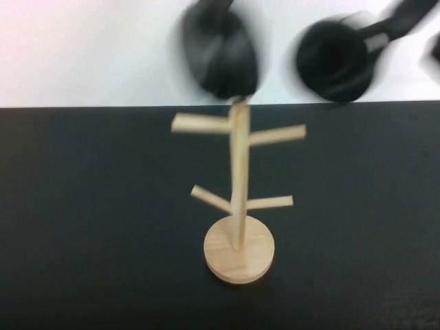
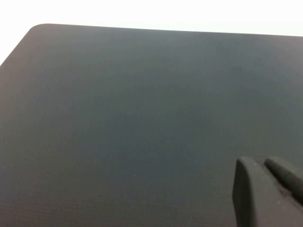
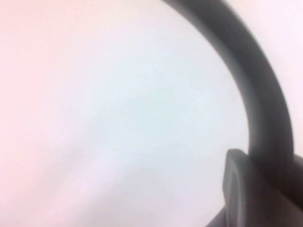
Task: Take out the headphones from the headphone stand
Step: Place the headphones on the table
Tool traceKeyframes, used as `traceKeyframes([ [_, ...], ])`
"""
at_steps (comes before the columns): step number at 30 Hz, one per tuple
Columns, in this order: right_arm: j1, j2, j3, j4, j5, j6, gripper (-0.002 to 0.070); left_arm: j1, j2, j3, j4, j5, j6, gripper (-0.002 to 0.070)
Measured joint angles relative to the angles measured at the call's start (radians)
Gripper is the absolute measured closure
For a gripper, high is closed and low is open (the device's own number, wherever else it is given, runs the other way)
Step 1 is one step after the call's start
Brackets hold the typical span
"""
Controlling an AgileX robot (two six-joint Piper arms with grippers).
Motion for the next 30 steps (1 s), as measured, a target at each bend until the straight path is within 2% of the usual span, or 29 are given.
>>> traceKeyframes([
  [4,0.0,0.009,-0.065,0.365,-0.345,-0.439,0.0617,0.0,0.0,0.0,0.0,0.0,0.0,0.0673],
  [5,0.0,0.02,-0.073,0.41,-0.444,-0.514,0.0617,0.0,0.0,0.0,0.0,0.0,0.0,0.0673],
  [8,0.0,0.067,-0.079,0.485,-0.64,-0.716,0.0617,0.0,0.0,0.0,0.0,0.0,0.0,0.0673],
  [12,-0.041,0.121,-0.049,0.485,-0.674,-0.808,0.0617,0.0,0.0,0.0,0.0,0.0,0.0,0.0673],
  [17,-0.173,0.136,0.058,0.485,-0.589,-0.79,0.0617,0.0,0.0,0.0,0.0,0.0,0.0,0.0673],
  [20,-0.294,0.136,0.144,0.485,-0.447,-0.769,0.0617,0.0,0.0,0.0,0.0,0.0,0.0,0.0673],
  [26,-0.549,0.157,0.316,0.485,-0.018,-0.513,0.0617,0.0,0.0,0.0,0.0,0.0,0.0,0.0673],
  [30,-0.683,0.246,0.38,0.485,0.15,-0.414,0.0617,0.0,0.0,0.0,0.0,0.0,0.0,0.0673],
])
